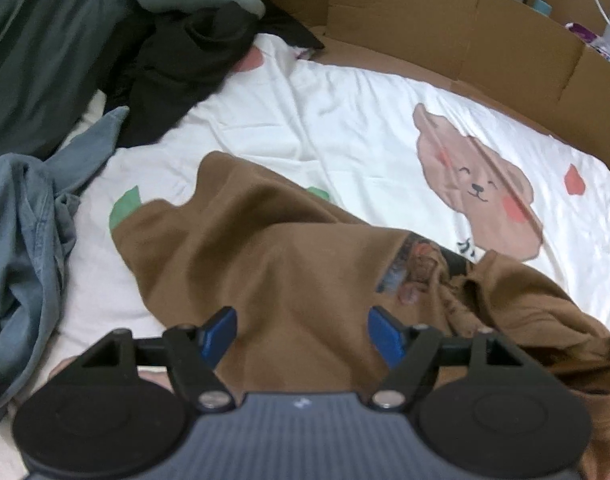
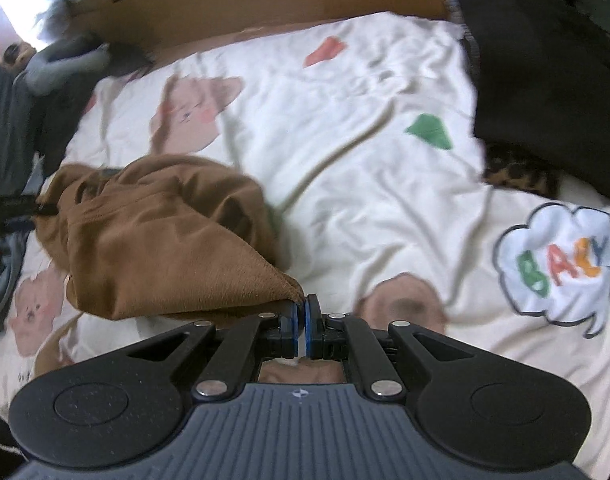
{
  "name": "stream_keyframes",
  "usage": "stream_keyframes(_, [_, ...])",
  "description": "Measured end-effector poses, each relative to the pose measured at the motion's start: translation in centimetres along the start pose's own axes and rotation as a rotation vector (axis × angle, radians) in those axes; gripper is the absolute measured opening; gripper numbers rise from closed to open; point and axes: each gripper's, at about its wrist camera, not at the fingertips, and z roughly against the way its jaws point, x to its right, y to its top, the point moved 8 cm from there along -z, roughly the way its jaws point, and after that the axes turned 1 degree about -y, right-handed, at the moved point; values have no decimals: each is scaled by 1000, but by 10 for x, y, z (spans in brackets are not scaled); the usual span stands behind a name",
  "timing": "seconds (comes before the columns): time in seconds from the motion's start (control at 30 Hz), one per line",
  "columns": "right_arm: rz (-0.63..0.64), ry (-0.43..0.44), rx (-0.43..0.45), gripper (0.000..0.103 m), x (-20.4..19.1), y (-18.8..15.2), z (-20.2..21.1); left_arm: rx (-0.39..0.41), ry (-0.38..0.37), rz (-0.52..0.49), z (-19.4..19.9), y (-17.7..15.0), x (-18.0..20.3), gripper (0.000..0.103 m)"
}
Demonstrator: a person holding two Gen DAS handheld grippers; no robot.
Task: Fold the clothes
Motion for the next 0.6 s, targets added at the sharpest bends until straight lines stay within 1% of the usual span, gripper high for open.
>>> stream_keyframes(0.1, [-27,-29,28,1,16,7,8,-1,8,-17,2,1,4,75])
stream_keyframes(0.3, [-84,-116,60,1,65,15,24,23,41,-47,1,16,7,77])
stream_keyframes(0.4, [-116,-160,66,1,91,15,30,33,63,-66,-3,23,6,77])
stream_keyframes(0.6, [-177,-247,72,1,141,9,42,14,87,-115,-21,23,12,77])
